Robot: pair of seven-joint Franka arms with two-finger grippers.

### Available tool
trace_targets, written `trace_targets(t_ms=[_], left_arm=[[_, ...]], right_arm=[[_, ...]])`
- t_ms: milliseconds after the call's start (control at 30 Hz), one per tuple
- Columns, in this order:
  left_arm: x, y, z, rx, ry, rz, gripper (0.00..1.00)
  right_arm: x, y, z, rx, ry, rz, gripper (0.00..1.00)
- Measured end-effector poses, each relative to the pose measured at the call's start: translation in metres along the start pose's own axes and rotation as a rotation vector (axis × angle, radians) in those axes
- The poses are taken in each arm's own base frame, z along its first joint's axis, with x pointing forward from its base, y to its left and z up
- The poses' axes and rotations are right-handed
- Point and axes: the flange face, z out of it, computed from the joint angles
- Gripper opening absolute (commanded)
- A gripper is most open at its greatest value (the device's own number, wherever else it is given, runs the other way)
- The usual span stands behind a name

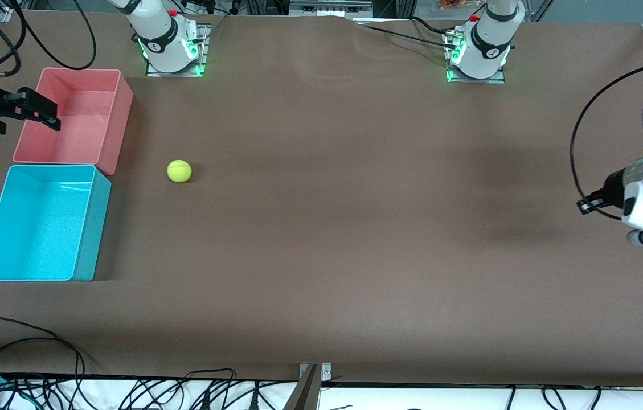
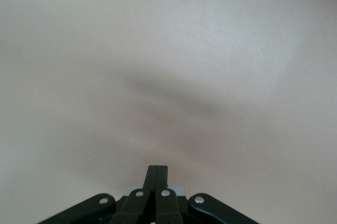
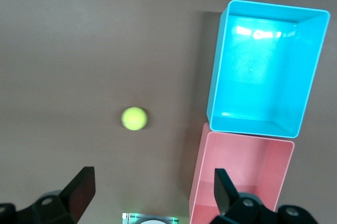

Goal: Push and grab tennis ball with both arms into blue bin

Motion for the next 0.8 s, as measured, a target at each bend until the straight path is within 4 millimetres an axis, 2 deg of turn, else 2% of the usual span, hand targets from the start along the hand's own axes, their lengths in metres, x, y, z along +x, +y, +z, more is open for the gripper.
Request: trace_targets(t_ms=[133,333,433,533,633,667,700,800], left_arm=[[-0.003,-0.007,-0.027,-0.002,-0.012,0.094,0.0],[-0.012,-0.011,-0.06,-0.011,-0.033,0.191,0.0],[-0.017,-0.01,-0.073,-0.014,-0.034,0.225,0.07],[-0.02,-0.007,-0.082,-0.016,-0.032,0.238,0.25],[-0.021,-0.006,-0.084,-0.016,-0.033,0.246,0.57],[-0.021,-0.006,-0.084,-0.016,-0.034,0.253,0.76],[-0.022,-0.006,-0.084,-0.016,-0.034,0.257,1.0],[-0.022,-0.005,-0.084,-0.016,-0.037,0.268,1.0]], right_arm=[[0.002,-0.01,0.002,-0.002,-0.006,-0.015,1.0],[0.007,-0.008,0.012,-0.014,-0.03,-0.014,1.0],[0.012,-0.006,0.021,-0.019,-0.048,-0.011,1.0],[0.019,-0.004,0.034,-0.02,-0.072,-0.008,1.0],[0.026,-0.004,0.046,-0.022,-0.09,-0.009,1.0],[0.028,-0.004,0.05,-0.023,-0.096,-0.009,1.0],[0.03,-0.005,0.052,-0.023,-0.1,-0.01,1.0],[0.033,-0.004,0.056,-0.024,-0.103,-0.01,1.0]])
